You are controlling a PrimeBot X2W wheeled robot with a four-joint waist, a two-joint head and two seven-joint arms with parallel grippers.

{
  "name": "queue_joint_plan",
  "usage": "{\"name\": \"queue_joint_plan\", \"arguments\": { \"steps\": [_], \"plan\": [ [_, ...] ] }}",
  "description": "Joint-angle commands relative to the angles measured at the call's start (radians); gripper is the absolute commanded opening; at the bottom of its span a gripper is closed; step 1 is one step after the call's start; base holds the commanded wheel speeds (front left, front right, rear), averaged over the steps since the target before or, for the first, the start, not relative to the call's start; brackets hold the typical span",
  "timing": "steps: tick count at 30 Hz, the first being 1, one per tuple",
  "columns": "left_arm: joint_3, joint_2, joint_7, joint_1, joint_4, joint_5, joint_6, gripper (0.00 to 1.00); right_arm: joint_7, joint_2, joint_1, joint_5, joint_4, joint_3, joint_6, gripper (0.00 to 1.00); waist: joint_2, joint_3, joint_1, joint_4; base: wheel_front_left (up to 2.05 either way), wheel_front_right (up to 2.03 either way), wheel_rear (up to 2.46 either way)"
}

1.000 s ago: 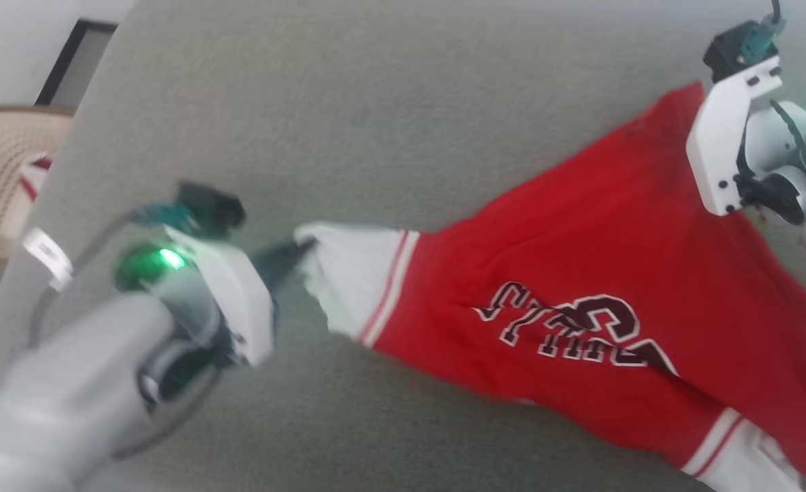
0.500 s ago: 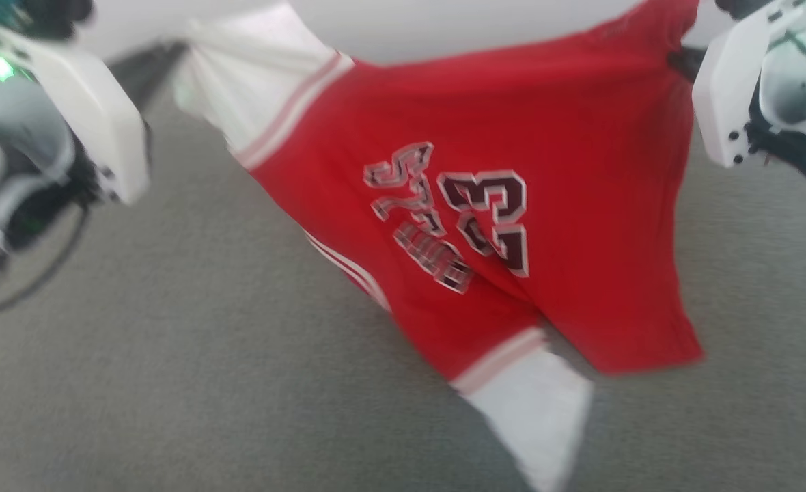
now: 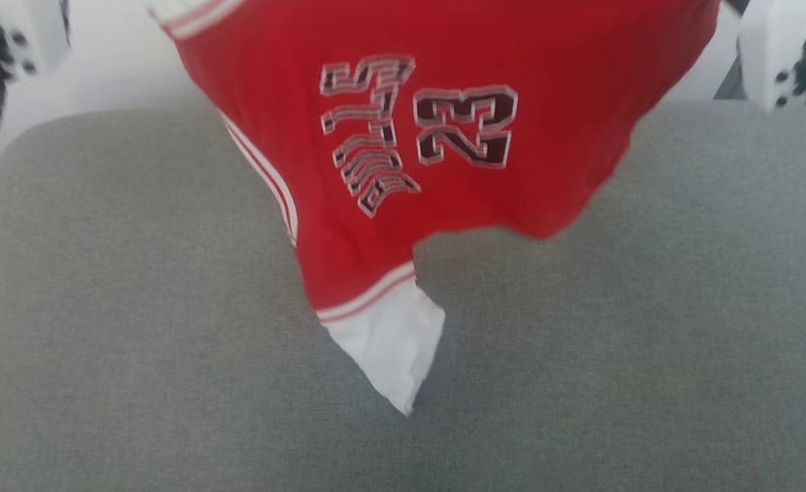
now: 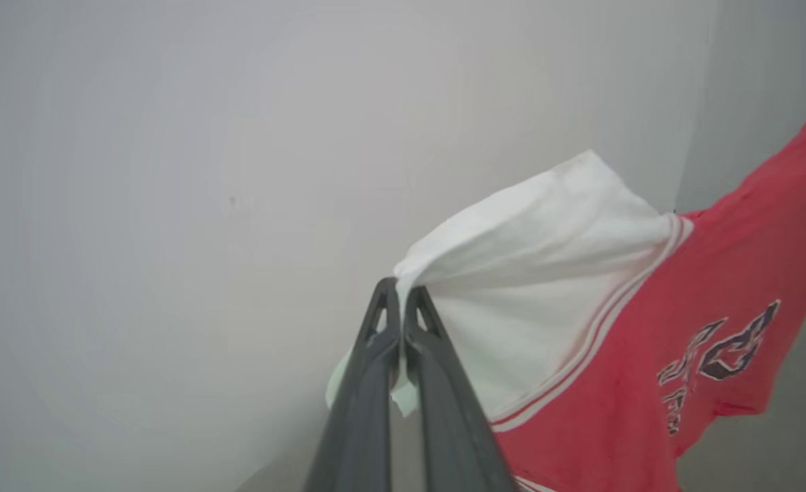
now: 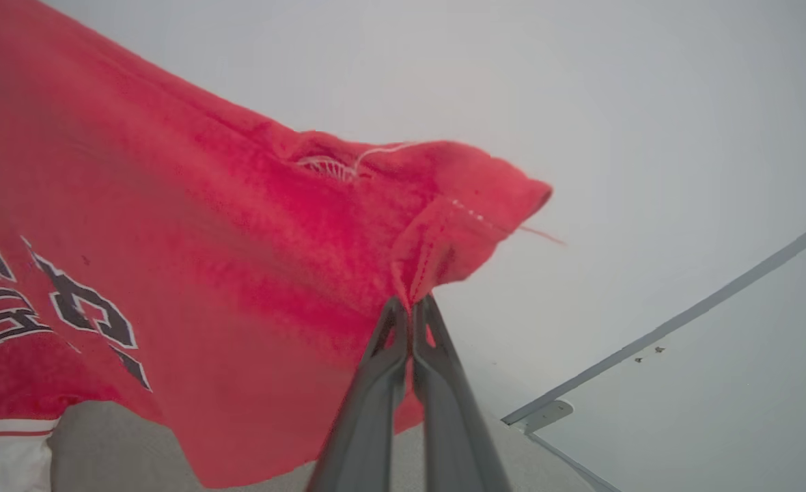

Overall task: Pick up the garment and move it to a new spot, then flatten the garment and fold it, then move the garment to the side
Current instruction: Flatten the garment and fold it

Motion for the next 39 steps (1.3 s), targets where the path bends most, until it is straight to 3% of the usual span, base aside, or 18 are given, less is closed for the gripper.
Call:
{"name": "queue_joint_plan", "arguments": {
  "steps": [1, 9, 19, 23, 28, 32, 39],
  "plan": [
    [0.004, -0.016, -0.026, -0.041, 0.035, 0.03, -0.008, 0.0, -0.019, 0.013, -0.016, -0.018, 0.015, -0.024, -0.002, 0.0, 0.0, 0.02, 0.0, -0.004, 0.0, 0.0, 0.0],
    [0.011, -0.106, -0.167, -0.204, 0.213, 0.144, -0.026, 0.0, -0.145, 0.098, -0.113, -0.167, 0.14, -0.136, -0.002, 0.0, 0.0, 0.136, 0.0, -0.012, 0.0, 0.0, 0.0],
    [0.033, -0.232, -0.474, -0.489, 0.446, 0.307, -0.024, 0.0, -0.503, 0.257, -0.317, -0.556, 0.436, -0.424, -0.002, 0.0, 0.0, 0.315, 0.0, -0.008, 0.0, 0.0, 0.0],
    [0.03, -0.261, -0.53, -0.497, 0.499, 0.33, -0.049, 0.0, -0.571, 0.305, -0.329, -0.672, 0.518, -0.476, -0.002, 0.0, 0.0, 0.336, 0.0, 0.008, 0.0, 0.0, 0.0],
    [-0.008, -0.281, -0.54, -0.383, 0.526, 0.302, -0.099, 0.0, -0.587, 0.333, -0.251, -0.709, 0.614, -0.46, -0.002, 0.0, 0.0, 0.313, 0.0, 0.027, 0.0, 0.0, 0.0],
    [-0.101, -0.265, -0.472, -0.221, 0.459, 0.231, -0.109, 0.0, -0.601, 0.346, -0.14, -0.665, 0.653, -0.408, -0.002, 0.0, 0.0, 0.267, 0.0, 0.038, 0.0, 0.0, 0.0],
    [-0.228, -0.1, -0.311, 0.073, 0.167, -0.011, -0.109, 0.0, -0.616, 0.316, 0.08, -0.509, 0.601, -0.286, -0.002, 0.0, 0.0, 0.187, 0.0, 0.041, 0.0, 0.0, 0.0]
  ]
}}
